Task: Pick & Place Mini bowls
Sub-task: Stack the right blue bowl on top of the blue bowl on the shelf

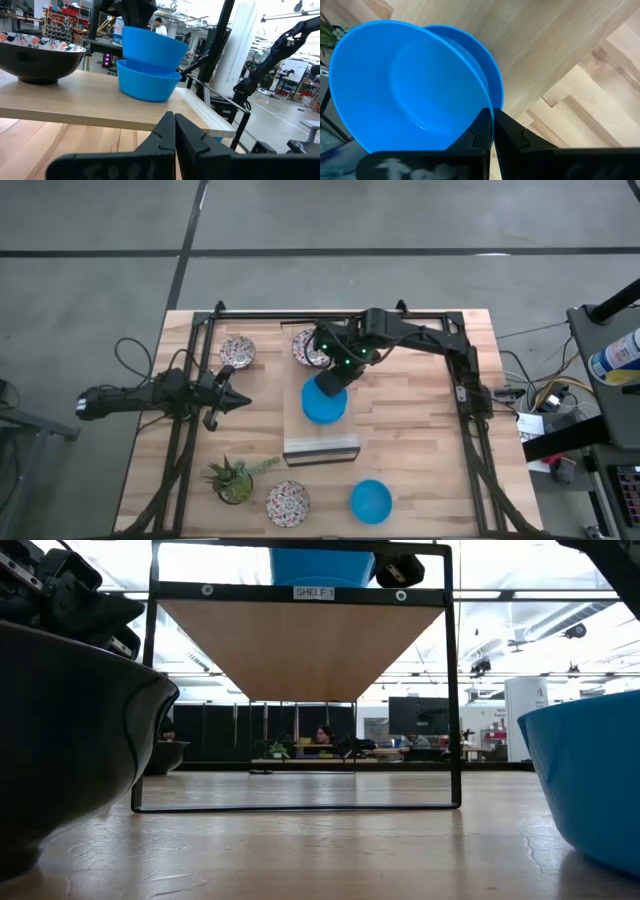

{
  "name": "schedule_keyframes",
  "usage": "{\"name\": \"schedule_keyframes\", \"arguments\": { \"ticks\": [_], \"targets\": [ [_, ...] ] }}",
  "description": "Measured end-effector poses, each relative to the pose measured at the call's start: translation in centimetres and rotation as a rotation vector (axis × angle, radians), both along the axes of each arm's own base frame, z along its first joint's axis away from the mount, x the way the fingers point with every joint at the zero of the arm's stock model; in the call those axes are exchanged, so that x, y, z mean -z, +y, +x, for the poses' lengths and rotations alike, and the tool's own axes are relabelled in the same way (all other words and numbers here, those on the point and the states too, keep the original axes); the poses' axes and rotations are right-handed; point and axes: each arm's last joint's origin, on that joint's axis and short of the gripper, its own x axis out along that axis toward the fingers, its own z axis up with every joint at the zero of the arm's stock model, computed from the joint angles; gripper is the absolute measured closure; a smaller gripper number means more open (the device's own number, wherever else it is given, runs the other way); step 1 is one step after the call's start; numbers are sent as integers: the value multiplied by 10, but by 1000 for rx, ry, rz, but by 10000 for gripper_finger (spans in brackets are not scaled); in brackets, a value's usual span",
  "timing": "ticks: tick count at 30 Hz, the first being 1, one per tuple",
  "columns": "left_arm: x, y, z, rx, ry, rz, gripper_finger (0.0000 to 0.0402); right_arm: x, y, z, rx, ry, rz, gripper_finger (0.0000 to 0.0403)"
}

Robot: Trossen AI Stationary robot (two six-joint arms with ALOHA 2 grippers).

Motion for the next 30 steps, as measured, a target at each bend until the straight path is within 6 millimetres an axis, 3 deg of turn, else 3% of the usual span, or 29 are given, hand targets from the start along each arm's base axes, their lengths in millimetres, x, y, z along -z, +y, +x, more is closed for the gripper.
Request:
{"name": "schedule_keyframes", "arguments": {
  "ticks": [5,17,30],
  "targets": [
    [0,0,0,0,0,0,401,0,0,0,-14,-2,-5,386],
    [0,0,0,0,0,0,401,2,0,1,-27,-5,-11,303],
    [0,0,0,0,0,0,401,-18,0,-9,-28,-88,-68,307]
  ]
}}
